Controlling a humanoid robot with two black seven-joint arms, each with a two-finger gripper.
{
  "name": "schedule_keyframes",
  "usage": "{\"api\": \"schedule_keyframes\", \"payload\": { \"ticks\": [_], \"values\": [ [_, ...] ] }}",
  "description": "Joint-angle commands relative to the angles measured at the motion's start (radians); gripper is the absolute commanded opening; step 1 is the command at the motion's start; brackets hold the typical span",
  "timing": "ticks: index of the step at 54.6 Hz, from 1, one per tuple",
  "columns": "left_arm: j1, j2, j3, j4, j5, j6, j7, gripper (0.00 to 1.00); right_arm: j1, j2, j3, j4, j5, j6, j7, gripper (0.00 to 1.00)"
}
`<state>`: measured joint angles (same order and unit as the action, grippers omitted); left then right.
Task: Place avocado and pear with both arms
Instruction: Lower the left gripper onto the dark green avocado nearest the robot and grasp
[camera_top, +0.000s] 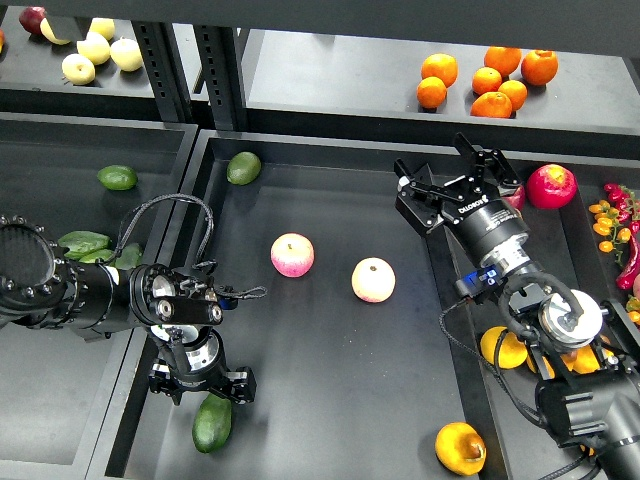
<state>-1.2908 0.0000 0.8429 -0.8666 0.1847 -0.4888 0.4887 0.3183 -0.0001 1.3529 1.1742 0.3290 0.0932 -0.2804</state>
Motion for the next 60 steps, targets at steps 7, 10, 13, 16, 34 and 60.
{"api": "schedule_keyframes", "payload": {
  "ticks": [7,10,13,16,34,60],
  "values": [
    [0.024,0.000,-0.010,0.009,0.005,0.000,0.000,0.99,-0.001,0.000,0.000,-0.002,-0.001,0.000,0.000,1.00],
    [0.028,0.000,-0.011,0.009,0.010,0.000,0.000,0.99,-0.001,0.000,0.000,-0.002,-0.005,0.000,0.000,1.00],
    [0.031,0.000,-0.011,0.012,0.016,0.000,0.000,0.99,-0.001,0.000,0.000,-0.002,-0.007,0.000,0.001,1.00],
    [0.038,0.000,-0.011,0.014,0.018,0.000,0.000,0.99,-0.001,0.000,0.000,-0.002,-0.007,0.000,0.000,1.00],
    [0.056,0.000,-0.016,0.026,0.013,0.000,0.000,0.81,-0.002,0.000,0.002,-0.004,-0.007,0.000,0.001,1.00],
    [0.110,0.000,-0.099,0.077,-0.041,0.000,0.000,0.12,-0.008,0.000,0.003,-0.002,-0.008,0.007,0.001,1.00]
  ]
}}
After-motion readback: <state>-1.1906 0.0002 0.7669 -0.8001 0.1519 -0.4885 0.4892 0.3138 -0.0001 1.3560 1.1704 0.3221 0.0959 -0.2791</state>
